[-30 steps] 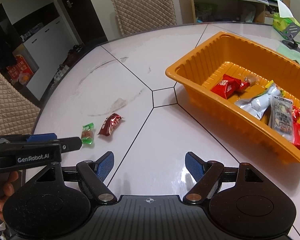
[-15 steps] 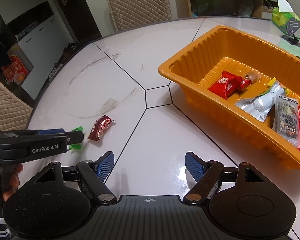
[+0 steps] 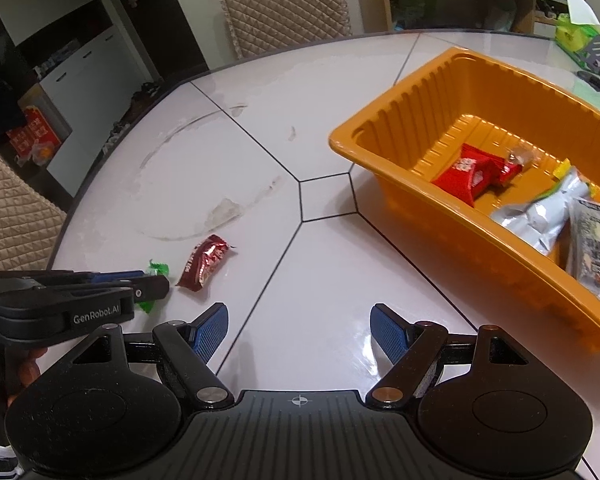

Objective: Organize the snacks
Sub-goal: 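Grasp the dark red packet with the right gripper while the left holds the green candy, then carry the green candy and red packet over the orange tray with both grippers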

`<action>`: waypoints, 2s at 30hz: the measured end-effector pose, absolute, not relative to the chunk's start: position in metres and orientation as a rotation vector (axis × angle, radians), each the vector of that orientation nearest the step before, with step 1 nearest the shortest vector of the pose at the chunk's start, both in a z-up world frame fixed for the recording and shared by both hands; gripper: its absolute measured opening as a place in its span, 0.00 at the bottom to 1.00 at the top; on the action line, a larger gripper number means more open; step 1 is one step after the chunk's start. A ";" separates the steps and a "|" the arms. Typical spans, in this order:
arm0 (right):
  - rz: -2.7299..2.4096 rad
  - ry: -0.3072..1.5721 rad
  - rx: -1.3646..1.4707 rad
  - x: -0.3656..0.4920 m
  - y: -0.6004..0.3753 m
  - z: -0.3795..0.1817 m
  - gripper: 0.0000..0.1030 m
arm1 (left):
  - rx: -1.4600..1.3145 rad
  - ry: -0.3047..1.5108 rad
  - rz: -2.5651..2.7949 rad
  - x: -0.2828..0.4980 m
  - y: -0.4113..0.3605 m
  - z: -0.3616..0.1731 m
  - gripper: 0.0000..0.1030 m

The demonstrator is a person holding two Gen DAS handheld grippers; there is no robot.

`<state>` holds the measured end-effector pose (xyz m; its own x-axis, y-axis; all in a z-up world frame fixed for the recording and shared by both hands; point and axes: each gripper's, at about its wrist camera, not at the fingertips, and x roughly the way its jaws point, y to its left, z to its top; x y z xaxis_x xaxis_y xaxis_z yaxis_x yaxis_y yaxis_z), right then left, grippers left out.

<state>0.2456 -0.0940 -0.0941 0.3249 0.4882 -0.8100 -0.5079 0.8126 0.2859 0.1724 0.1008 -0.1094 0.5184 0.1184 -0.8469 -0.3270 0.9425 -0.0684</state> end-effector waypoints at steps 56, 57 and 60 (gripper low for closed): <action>0.870 0.950 -0.264 0.226 -0.006 -0.111 0.18 | -0.258 0.977 0.339 0.148 0.125 -0.090 0.17; 0.868 0.953 -0.254 0.226 -0.008 -0.109 0.18 | -0.257 0.978 0.336 0.148 0.124 -0.089 0.17; 0.862 0.959 -0.220 0.224 -0.019 -0.102 0.18 | -0.255 0.978 0.323 0.146 0.118 -0.086 0.17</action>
<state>0.2245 -0.0187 -0.1022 0.2808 0.5448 -0.7901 -0.7277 0.6577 0.1948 0.1457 0.1184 -0.0864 0.5176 0.1523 -0.8420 -0.3787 0.9232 -0.0658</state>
